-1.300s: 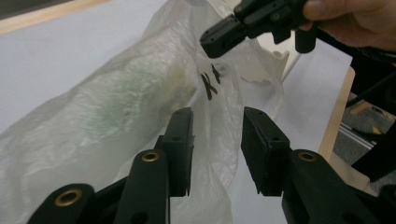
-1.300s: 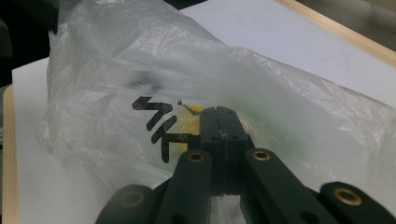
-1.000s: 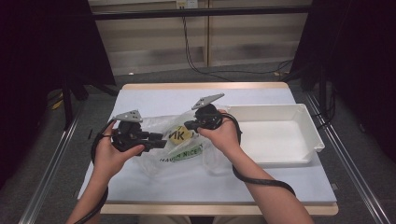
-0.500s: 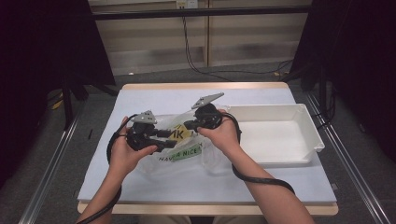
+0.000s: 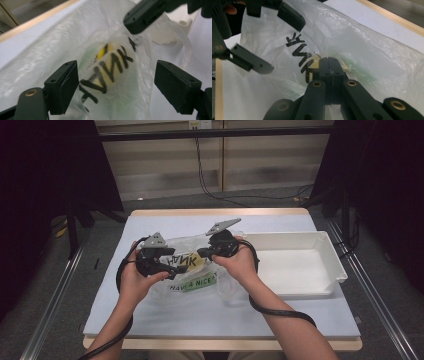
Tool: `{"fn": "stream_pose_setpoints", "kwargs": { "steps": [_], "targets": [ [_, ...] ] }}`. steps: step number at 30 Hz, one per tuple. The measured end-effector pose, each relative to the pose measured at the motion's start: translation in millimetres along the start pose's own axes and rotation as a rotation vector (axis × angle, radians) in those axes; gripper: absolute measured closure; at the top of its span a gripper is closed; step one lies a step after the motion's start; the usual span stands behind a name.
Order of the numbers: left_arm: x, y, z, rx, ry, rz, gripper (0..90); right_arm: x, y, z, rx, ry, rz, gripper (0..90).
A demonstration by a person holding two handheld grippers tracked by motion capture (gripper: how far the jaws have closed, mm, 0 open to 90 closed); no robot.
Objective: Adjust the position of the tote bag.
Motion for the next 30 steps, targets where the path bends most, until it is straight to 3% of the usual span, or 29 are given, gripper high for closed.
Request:
{"fn": "stream_pose_setpoints", "kwargs": {
  "steps": [2,4,8,12,14,17,20,23,28,30],
  "targets": [
    [-4.1,0.5,-2.1,0.000,0.019,-0.009,21.1,0.2,-0.2,-0.4,0.004,0.000,0.003,90.0],
    [-3.6,1.8,-3.2,0.024,0.003,-0.030,23.6,0.0,-0.2,-1.6,0.008,0.001,0.009,90.0],
    [1.1,3.4,-7.4,0.034,0.009,-0.034,24.0,1.0,-0.9,-2.7,0.008,-0.001,0.008,90.0],
    [3.6,2.1,-13.4,0.012,0.039,-0.018,23.7,0.4,-0.9,-3.1,0.012,0.002,0.009,90.0],
    [5.4,4.7,-16.8,0.030,0.036,-0.017,26.1,0.1,-1.3,-4.1,0.008,-0.005,0.003,90.0],
    [6.0,9.9,-20.2,0.065,0.043,-0.018,39.0,0.5,-1.5,-5.2,0.012,-0.006,0.005,90.0],
    [6.2,15.6,-21.8,0.110,0.021,-0.021,62.1,1.5,-2.1,-6.6,0.016,-0.007,0.007,90.0],
    [4.1,19.4,-24.1,0.131,0.045,-0.011,66.7,0.7,-2.9,-8.2,0.014,-0.001,0.011,90.0],
    [-7.1,22.0,-22.6,0.122,0.126,0.040,73.2,-3.8,-2.9,-11.8,0.020,0.011,-0.002,90.0],
    [-9.1,24.0,-21.6,0.133,0.128,0.045,75.6,-6.2,-2.1,-13.3,0.024,0.015,-0.010,90.0]
  ]
}}
Point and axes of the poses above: each handheld gripper's, and its own axes: z roughly backward along the jaws, y roughly out of its underside, x roughly to its left, the point moved 6 cm from there along -z, roughly forward along the jaws, and after that the axes turned 5 degrees about x, right-handed, at the moved point
